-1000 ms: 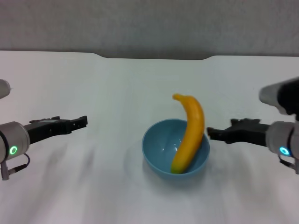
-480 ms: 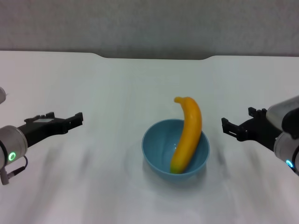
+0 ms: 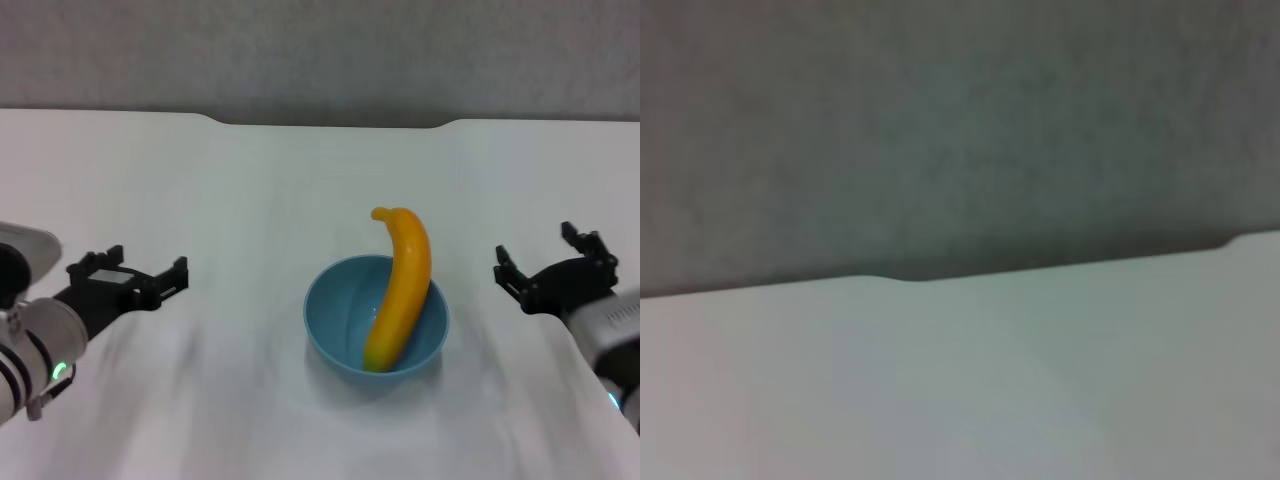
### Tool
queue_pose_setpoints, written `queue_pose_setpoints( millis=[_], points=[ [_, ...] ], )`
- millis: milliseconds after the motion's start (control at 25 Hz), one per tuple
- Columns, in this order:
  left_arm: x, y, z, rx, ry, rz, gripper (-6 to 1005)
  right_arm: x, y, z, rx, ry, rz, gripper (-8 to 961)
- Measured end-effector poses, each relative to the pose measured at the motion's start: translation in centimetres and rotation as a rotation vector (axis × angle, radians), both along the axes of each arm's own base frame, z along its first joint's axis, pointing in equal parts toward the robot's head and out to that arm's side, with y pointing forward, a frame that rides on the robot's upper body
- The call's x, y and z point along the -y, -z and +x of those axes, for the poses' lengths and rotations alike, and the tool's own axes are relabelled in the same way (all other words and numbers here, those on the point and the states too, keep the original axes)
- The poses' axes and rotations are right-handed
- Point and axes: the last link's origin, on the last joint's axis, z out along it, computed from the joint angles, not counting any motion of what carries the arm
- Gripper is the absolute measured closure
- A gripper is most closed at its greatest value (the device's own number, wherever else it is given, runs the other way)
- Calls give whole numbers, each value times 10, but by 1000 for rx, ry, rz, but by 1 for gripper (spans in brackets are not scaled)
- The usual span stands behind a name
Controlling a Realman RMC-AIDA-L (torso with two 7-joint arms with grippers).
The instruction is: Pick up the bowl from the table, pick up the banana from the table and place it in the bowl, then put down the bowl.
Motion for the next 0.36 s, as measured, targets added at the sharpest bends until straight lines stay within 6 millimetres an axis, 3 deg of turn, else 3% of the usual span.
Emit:
queue_pose_setpoints(
  millis=[200,360],
  points=[
    [0,13,2,-34,22,-43,91,20,-10,19,-93,-105,108,91],
    [0,22,5,-87,46,-56,91,24,-23,33,-186,-162,127,91]
  ],
)
